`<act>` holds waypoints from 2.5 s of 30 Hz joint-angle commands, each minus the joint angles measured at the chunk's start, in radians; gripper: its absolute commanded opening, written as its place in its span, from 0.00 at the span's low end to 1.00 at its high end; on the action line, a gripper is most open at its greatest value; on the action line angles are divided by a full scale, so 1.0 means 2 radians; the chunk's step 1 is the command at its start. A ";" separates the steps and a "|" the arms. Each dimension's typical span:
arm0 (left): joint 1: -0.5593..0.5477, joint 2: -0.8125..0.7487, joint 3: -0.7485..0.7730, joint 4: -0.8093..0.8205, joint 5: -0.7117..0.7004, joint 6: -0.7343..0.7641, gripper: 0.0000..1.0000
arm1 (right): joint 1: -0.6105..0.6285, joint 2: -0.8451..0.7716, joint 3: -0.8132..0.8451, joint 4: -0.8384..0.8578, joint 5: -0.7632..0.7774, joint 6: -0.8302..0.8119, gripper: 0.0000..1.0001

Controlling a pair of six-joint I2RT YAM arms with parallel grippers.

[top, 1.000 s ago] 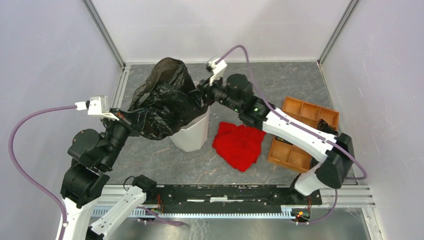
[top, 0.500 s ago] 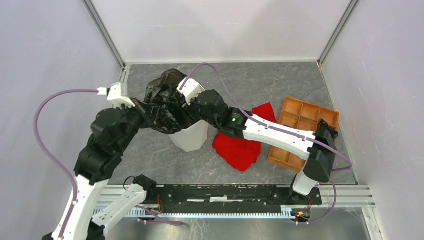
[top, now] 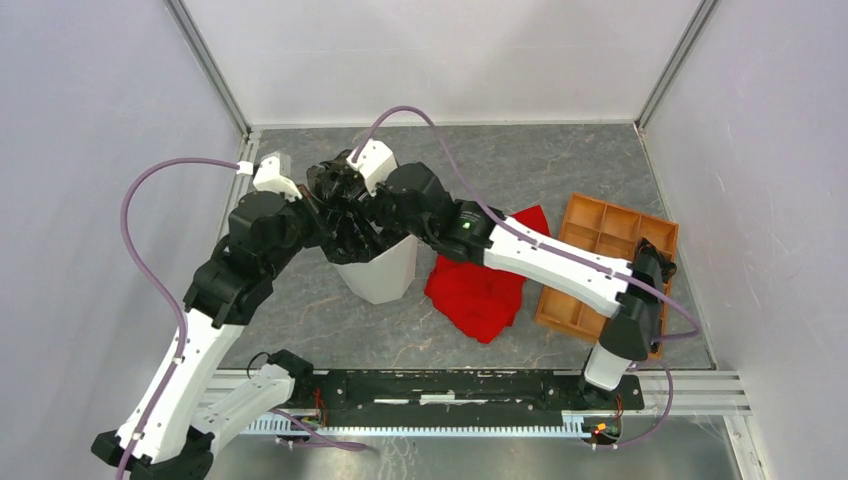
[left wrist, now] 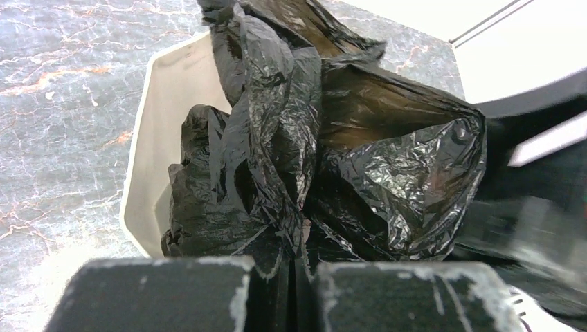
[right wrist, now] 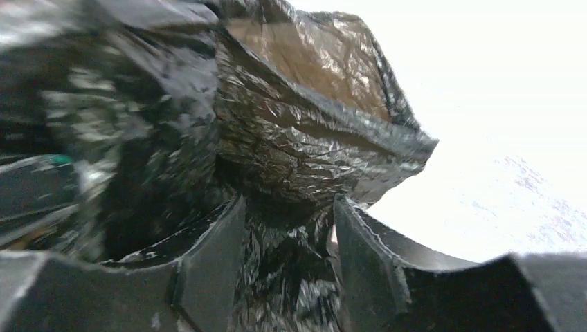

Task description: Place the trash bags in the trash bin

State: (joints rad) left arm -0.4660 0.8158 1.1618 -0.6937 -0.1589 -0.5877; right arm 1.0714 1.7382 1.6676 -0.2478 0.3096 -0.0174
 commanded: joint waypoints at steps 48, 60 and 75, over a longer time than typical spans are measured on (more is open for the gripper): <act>0.001 -0.124 -0.124 0.180 0.023 0.046 0.02 | 0.029 -0.198 -0.131 0.119 -0.059 0.304 0.75; 0.001 -0.126 -0.118 0.174 0.033 0.040 0.02 | 0.029 -0.103 -0.071 0.182 -0.070 0.442 0.62; 0.001 -0.141 -0.118 0.160 0.029 0.045 0.02 | 0.025 -0.054 -0.044 0.186 -0.004 0.466 0.42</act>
State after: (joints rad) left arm -0.4625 0.5434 0.9054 -0.3870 -0.1024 -0.5251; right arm 1.1294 1.6096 1.5299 0.1162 0.2276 0.8787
